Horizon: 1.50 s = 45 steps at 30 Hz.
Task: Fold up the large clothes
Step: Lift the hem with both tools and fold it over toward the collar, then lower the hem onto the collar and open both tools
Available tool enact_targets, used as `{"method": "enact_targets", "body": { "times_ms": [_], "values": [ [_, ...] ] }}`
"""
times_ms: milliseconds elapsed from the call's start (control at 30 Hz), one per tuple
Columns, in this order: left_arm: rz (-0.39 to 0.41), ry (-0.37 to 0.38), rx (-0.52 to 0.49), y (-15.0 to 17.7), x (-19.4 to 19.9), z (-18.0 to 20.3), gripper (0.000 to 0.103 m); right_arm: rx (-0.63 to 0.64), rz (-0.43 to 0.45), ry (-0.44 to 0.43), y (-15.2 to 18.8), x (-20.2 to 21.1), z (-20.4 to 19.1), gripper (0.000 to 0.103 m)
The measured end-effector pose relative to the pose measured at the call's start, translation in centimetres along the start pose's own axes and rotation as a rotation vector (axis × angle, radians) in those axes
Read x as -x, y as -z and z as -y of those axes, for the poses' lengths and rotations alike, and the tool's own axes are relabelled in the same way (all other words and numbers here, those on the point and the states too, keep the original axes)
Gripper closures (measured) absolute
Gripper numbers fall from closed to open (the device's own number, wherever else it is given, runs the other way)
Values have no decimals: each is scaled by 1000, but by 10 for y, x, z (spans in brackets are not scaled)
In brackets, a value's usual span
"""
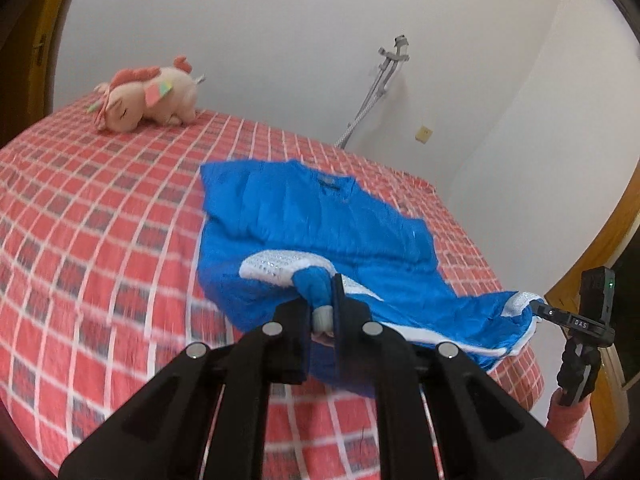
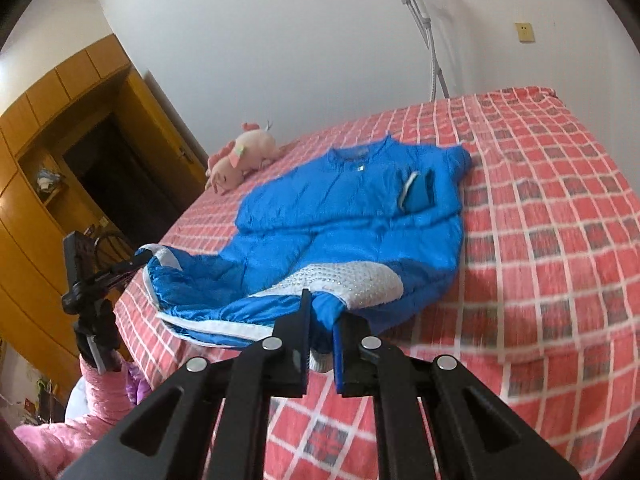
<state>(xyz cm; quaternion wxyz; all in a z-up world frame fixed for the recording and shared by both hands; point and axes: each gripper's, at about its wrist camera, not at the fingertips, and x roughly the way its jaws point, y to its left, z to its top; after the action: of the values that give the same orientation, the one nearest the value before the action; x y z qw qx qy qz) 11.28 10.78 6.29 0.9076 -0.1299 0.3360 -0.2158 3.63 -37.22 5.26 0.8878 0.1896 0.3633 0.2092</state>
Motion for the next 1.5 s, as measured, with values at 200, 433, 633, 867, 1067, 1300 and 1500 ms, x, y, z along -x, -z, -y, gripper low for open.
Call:
{"method": "enact_targets", "body": {
  "times_ms": [200,433,633,867,1067,1300,1500],
  "values": [
    [35,-16,-19,-39,-23,5,96,-2,7,0,-43,-15,9,95],
    [26,-25,-3,-90,-69,-1,96,-72,-1,4,-96,-50,35,95],
    [12,-45,33,-125,-122,-13,95,-115,-24,45,-137,-88,56,95],
    [-32,-86,55,-154,-186,-28,95,-168,-81,64,-174,-139,89,95],
    [-90,-133,48,-170,-241,-44,95,-213,-144,95,-195,-185,119,95],
    [-150,-173,49,-176,-290,-64,94,-258,-204,129,-204,-235,153,95],
    [-202,-187,78,-174,-324,-84,91,-325,-232,117,-205,-263,177,94]
  ]
}}
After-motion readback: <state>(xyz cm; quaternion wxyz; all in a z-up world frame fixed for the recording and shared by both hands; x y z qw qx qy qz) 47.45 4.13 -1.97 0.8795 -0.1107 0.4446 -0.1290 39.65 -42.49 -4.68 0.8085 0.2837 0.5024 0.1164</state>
